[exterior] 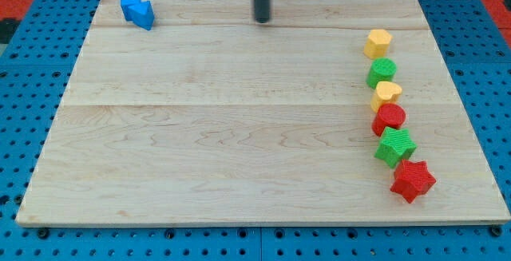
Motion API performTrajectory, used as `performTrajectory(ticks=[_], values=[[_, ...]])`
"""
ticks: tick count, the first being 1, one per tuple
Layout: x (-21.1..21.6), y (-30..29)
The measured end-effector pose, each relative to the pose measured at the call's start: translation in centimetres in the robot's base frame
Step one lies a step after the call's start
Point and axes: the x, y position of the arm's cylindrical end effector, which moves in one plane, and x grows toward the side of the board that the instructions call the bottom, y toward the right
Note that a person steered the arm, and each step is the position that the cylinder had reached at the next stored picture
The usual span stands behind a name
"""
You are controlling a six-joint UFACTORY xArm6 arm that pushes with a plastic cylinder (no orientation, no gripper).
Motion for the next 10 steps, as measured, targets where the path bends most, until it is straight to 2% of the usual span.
performTrajectory(ticks=[1,2,3,4,5,6,7,9,10], values=[[3.1,10.6],[3.5,19.4],[7.4,25.2],[13.8,29.0],[23.8,27.3],[29.3,22.1],[27.6,15.6],[23.6,-1.1],[28.6,0.1]])
